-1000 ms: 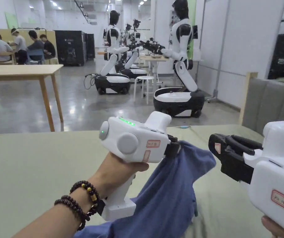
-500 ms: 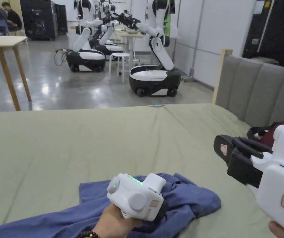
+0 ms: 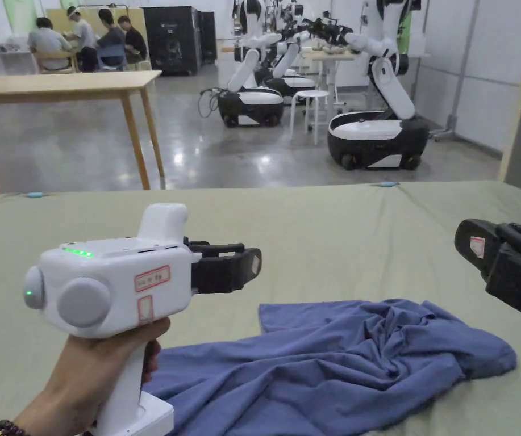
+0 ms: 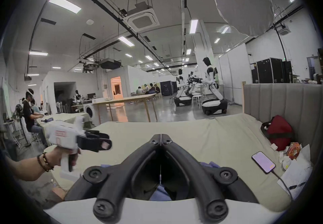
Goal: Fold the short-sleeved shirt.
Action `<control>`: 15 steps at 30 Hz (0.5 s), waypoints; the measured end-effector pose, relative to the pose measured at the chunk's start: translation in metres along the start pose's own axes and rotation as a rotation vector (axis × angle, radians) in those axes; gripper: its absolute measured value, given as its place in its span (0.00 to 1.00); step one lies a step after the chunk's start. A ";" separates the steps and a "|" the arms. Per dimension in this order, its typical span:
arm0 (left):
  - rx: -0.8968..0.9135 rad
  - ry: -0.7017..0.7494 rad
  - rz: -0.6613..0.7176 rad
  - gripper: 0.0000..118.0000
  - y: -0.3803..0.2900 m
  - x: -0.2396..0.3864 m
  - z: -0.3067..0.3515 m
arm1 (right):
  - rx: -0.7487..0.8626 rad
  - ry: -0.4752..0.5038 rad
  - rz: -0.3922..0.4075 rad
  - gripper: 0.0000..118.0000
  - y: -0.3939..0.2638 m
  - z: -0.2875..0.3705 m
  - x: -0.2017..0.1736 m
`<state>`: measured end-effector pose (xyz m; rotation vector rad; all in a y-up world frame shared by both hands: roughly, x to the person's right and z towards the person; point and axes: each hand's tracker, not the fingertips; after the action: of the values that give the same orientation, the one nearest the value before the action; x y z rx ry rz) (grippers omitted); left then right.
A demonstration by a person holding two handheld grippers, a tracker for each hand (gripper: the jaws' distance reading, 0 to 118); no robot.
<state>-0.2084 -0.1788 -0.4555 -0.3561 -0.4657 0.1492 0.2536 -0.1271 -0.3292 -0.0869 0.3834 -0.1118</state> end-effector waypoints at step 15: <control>-0.432 0.425 0.098 0.98 -0.081 -0.123 -0.019 | -0.054 0.086 0.089 0.01 0.000 0.002 -0.052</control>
<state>-0.3035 -0.2866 -0.4927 -0.8156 -0.0532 0.0635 0.2065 -0.1207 -0.3078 -0.1181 0.4758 -0.0177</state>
